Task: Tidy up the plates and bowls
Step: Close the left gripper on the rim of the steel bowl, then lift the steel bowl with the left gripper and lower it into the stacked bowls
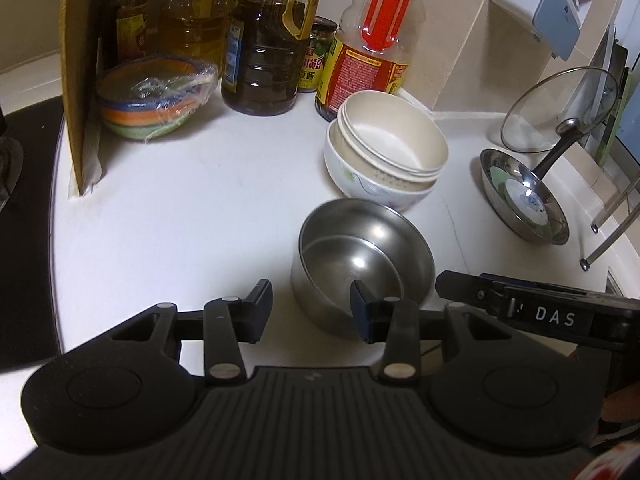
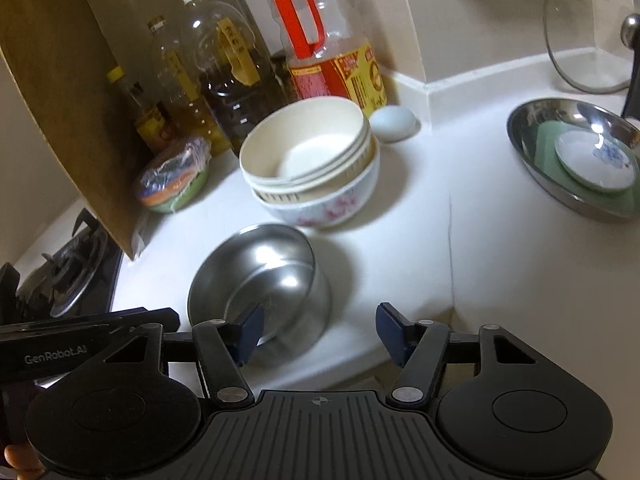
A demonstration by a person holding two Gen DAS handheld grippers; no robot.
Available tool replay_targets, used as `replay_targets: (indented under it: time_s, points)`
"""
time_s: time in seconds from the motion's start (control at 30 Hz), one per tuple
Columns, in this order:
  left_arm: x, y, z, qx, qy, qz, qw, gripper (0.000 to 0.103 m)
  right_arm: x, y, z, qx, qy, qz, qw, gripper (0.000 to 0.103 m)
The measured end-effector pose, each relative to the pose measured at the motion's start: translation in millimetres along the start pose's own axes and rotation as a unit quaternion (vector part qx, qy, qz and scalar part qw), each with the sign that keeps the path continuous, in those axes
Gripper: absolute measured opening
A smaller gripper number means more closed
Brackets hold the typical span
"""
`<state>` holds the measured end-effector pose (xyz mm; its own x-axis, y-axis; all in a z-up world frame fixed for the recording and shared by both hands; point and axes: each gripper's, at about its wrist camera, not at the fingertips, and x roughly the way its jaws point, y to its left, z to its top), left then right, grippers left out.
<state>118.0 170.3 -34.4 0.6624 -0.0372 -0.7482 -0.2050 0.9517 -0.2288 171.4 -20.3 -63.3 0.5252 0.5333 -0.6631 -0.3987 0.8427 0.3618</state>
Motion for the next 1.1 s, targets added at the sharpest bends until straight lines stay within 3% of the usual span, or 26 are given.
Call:
replay_targets:
  time_s: [0.4,0.6,1.1]
  points:
    - [30.7,-3.8,16.2,0.025,0.009,0.007,0.9996,0.038,28.0,7.6,5.9,-0.015,-0.007,-0.001,1.0,0.044]
    - [39.7,-5.1,16.9,0.031,0.016,0.008,0.9994,0.035,35.2,7.7,4.9,-0.012,-0.005,0.0,1.0,0.031]
    - [47.7,-5.1,14.6,0.03,0.018,0.006,0.9994,0.014,38.9,9.4,4.0,-0.022,-0.011,-0.011,1.0,0.011]
